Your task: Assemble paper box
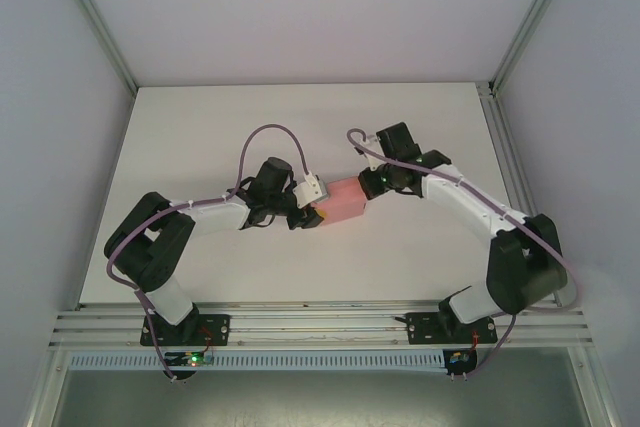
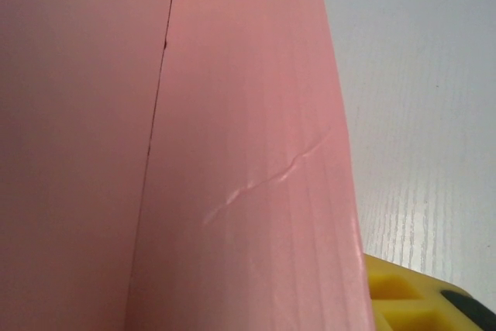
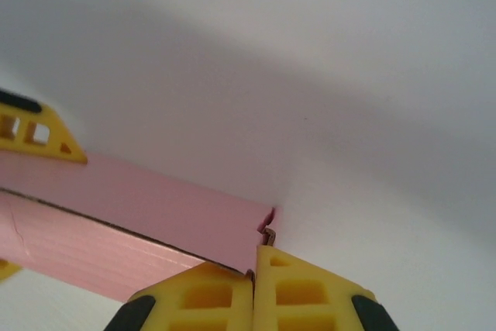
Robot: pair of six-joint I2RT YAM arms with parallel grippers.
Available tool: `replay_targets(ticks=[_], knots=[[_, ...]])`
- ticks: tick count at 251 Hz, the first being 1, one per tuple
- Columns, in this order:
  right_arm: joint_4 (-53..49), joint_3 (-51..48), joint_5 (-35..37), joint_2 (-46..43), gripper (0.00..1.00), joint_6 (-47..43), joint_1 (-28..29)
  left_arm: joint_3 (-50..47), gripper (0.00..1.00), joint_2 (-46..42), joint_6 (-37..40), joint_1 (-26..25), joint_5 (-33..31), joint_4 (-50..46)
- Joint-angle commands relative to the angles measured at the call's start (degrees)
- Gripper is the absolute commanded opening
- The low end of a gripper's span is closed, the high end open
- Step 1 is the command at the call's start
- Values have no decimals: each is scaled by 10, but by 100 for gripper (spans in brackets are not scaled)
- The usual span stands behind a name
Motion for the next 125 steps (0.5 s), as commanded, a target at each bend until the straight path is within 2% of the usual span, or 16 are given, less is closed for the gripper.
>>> replay_targets(ticks=[1,54,96,125], knots=[[84,-60,-20,-39,0,131,20,7,46,13,-13,-3,-38,1],[183,-160,-9,-79,0,92,40,10,48,15,-18,-3,-46,-1],[194,-196,51,-84,0,48,48,17,51,11,-25,-3,-45,-12],[207,-210,61,-95,0,5,57,20,53,8,-26,-3,-42,-21]])
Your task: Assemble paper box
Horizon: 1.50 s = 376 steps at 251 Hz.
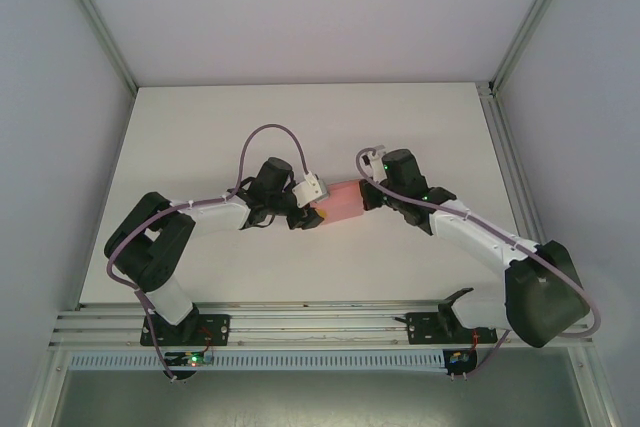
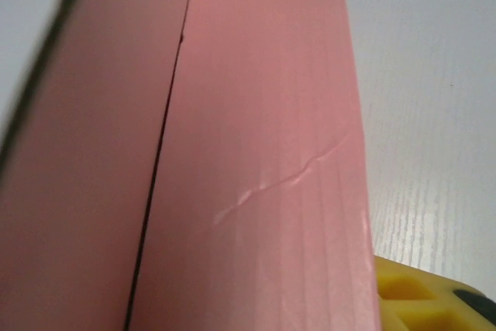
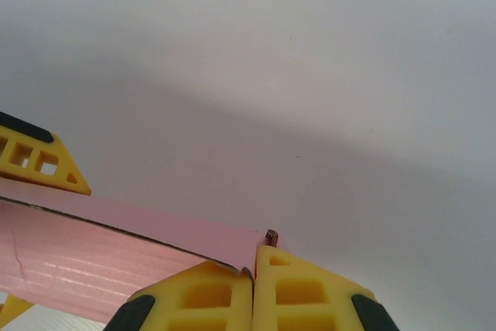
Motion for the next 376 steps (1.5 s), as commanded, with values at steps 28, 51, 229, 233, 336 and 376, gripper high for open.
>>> replay_targets(ticks=[28,51,229,233,336,376], knots=[[-21,-39,17,-1,0,-65,29,22,54,7,-16,-3,-25,-21],[-21,-37,19,5,0,-63,37,26,59,6,-25,-3,-23,-21],[33,-61,137,17,0,57,93,67,100,-119,-199,-6,-186,-204],[33,-60,139,18,0,57,94,72,100,-121,-204,-6,-191,-214],[26,-30,172,55,0,80,127,145,78,-138,-268,-10,-249,-371],[14,-26,179,46,0,74,129,187,70,-109,-289,-21,-264,-439]])
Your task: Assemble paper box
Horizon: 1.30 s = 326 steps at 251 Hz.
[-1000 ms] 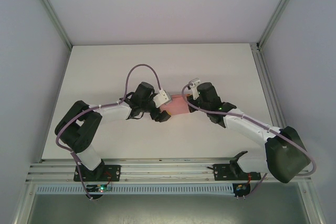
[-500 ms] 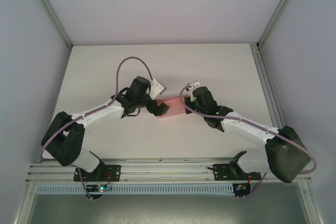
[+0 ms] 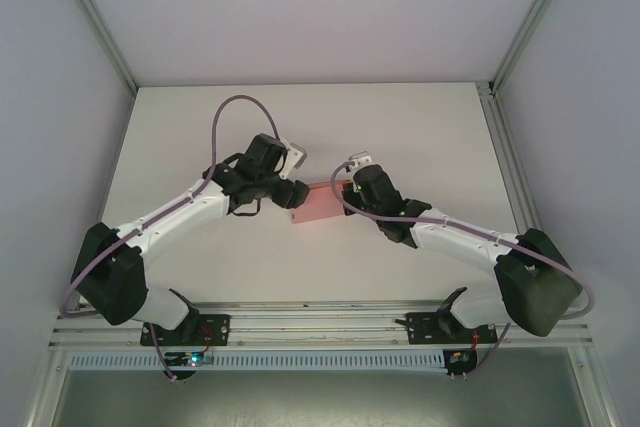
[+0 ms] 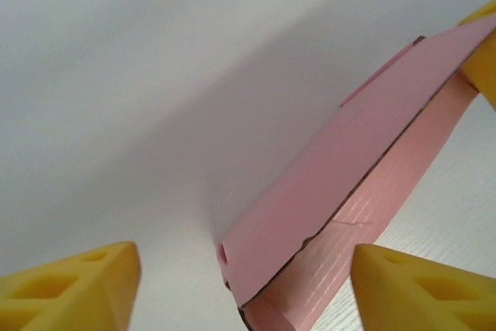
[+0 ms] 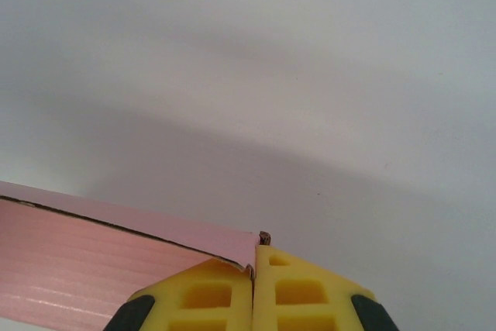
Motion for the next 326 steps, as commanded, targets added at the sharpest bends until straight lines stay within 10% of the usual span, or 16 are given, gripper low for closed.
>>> replay_targets(ticks=[1,78,326], knots=[[-87,-7,2,9,0,8,8,31,70,17,-28,-15,-27,-83],[-93,-4,5,11,0,11,11,57,65,14,-88,-59,-162,-162],[-110,9,32,11,0,32,33,67,8,53,-188,-76,-147,-165]])
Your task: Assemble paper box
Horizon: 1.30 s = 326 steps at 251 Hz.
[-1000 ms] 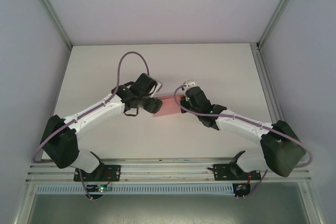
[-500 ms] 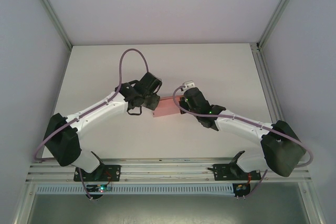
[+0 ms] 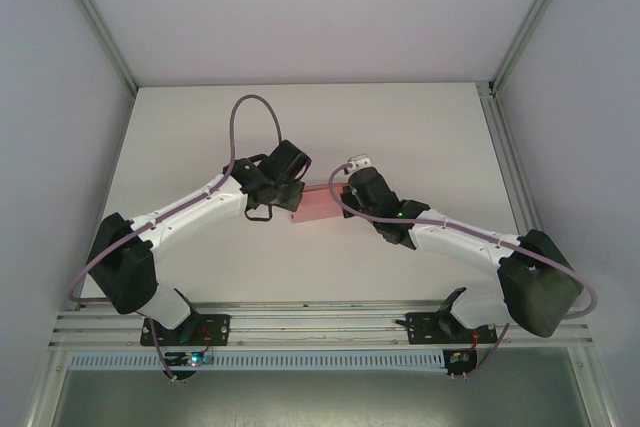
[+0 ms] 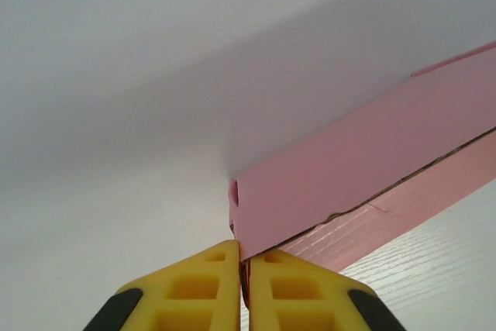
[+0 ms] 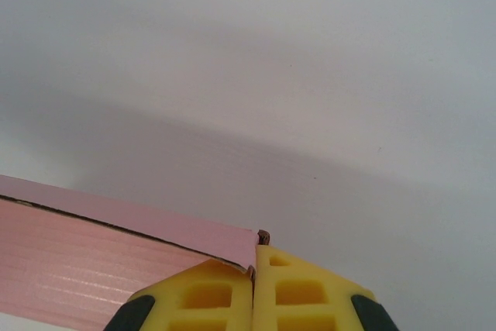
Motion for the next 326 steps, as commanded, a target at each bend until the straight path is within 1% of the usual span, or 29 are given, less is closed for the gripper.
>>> replay_targets(ticks=[1,20,54,65,75,86,98,106,113,136,158,195,210,226,257,283,297,309,326], knots=[[-67,-3,-1,15,0,10,10,-5,8,8,-15,-8,-10,-26],[-68,-2,-4,18,0,10,11,-12,8,6,-17,-8,-8,-26],[-69,4,-4,26,0,12,14,-19,8,-3,-29,-8,32,1],[-69,6,-5,28,0,12,15,-16,8,-6,-35,-8,36,11],[-69,8,-3,29,0,14,16,-13,7,-8,-51,-8,23,20],[-69,9,-2,29,0,16,18,-9,4,-10,-77,-7,11,27],[-73,12,0,28,0,19,20,-3,4,-9,-94,-7,15,35],[-74,13,5,28,0,23,23,-1,1,-8,-111,-7,17,41],[-77,12,9,28,0,26,25,-1,0,-7,-121,-7,23,48],[-77,11,17,27,0,37,33,5,0,1,-155,-5,41,60],[-75,9,18,29,0,45,41,25,0,7,-175,-2,34,50],[-68,8,27,33,0,48,54,37,0,6,-199,5,73,59],[-66,7,31,33,0,48,54,40,0,8,-215,11,76,49],[-66,6,31,33,0,47,54,42,0,10,-217,20,93,43],[-59,3,29,32,0,48,53,33,0,14,-212,22,68,27],[-56,2,28,36,0,48,53,16,0,23,-189,23,60,19],[-53,1,27,39,0,50,53,7,0,30,-184,23,42,5],[-46,0,25,41,0,52,54,-8,0,35,-179,23,29,8],[-37,-3,19,48,0,54,53,-41,0,37,-176,22,26,33]])
